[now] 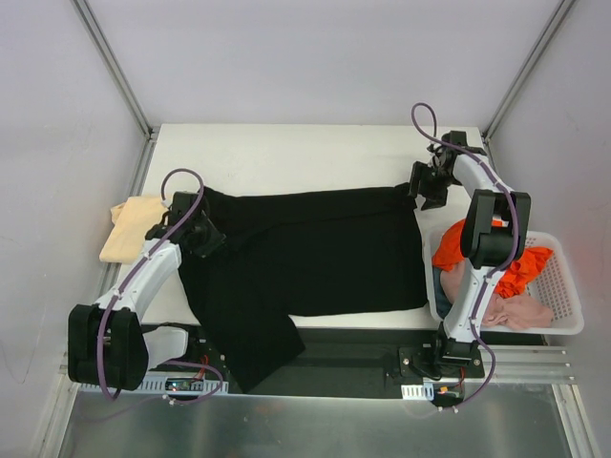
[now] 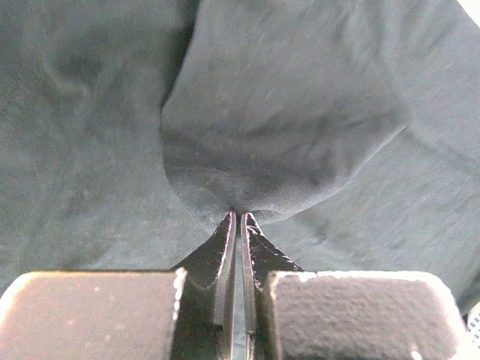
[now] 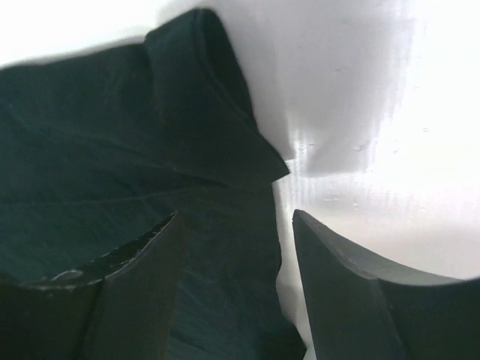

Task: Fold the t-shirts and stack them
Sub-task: Fold the flattened tshirt in 1/3 of the way

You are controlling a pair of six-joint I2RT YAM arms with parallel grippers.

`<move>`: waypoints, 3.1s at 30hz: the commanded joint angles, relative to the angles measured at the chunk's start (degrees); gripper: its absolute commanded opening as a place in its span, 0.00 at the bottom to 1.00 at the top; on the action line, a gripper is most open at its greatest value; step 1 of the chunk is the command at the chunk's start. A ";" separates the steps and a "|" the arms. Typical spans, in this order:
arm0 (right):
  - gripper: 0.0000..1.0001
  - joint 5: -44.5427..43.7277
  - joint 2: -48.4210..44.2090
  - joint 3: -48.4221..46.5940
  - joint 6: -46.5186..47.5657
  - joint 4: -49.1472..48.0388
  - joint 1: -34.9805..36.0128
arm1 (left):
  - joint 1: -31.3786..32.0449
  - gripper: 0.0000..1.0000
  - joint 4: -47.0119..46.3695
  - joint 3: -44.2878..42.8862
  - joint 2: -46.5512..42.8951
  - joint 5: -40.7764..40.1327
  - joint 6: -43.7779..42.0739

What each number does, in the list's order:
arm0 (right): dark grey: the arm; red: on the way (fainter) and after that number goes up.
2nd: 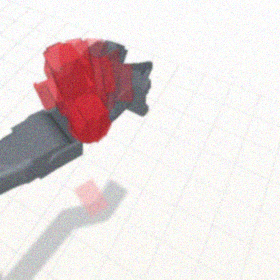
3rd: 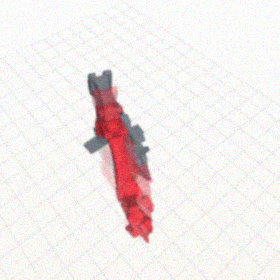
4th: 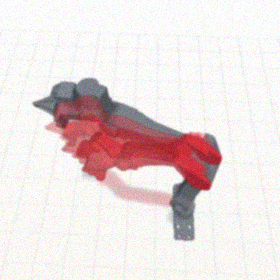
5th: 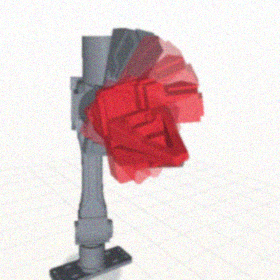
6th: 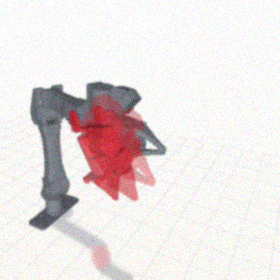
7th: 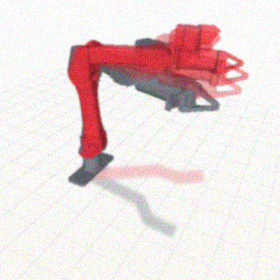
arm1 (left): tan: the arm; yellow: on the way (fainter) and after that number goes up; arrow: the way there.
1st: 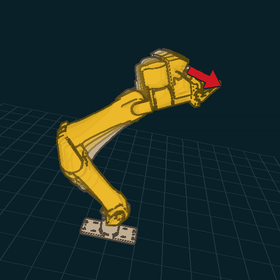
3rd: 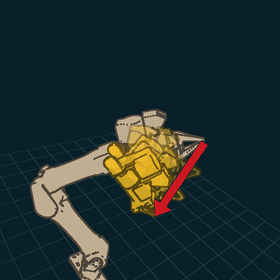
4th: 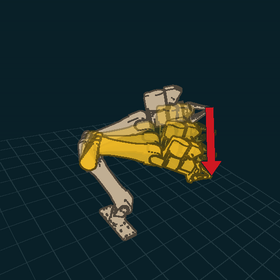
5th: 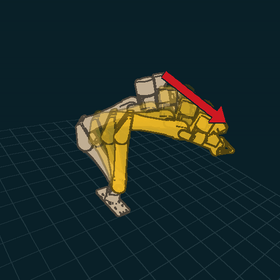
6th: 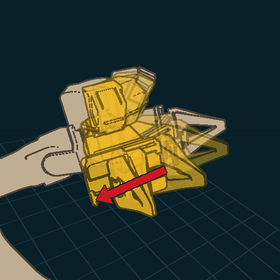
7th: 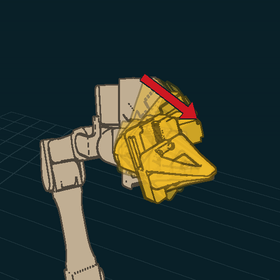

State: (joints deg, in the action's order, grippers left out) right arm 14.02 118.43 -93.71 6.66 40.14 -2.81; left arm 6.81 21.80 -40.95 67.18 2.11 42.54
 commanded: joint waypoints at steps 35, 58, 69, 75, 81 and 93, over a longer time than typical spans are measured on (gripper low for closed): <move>0.20 0.31 4.00 -8.33 5.30 3.28 0.79 | -0.57 0.00 0.35 -15.04 2.26 -8.35 -3.70; 0.01 5.75 1.19 -10.97 2.58 6.18 0.96 | -0.66 0.00 0.35 -16.35 2.87 -9.31 -4.58; 0.01 1.19 -13.31 -1.66 -5.51 8.72 0.96 | -1.80 0.00 0.43 -18.55 0.86 -9.58 -5.54; 0.01 1.45 -18.76 4.93 -6.48 9.17 1.23 | -1.97 0.00 0.87 -15.84 -2.74 -9.76 -5.28; 0.02 -1.36 -23.07 11.97 -6.48 9.96 2.10 | -2.06 0.00 2.01 -10.74 -6.88 -11.51 -3.52; 0.42 -6.02 -25.26 18.04 -7.89 10.48 3.86 | -2.06 0.46 6.50 -2.56 -12.07 -12.05 -0.09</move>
State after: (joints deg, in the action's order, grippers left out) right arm 11.97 96.68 -75.09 -1.65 48.66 0.32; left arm 5.52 26.22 -44.45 58.35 -8.36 40.77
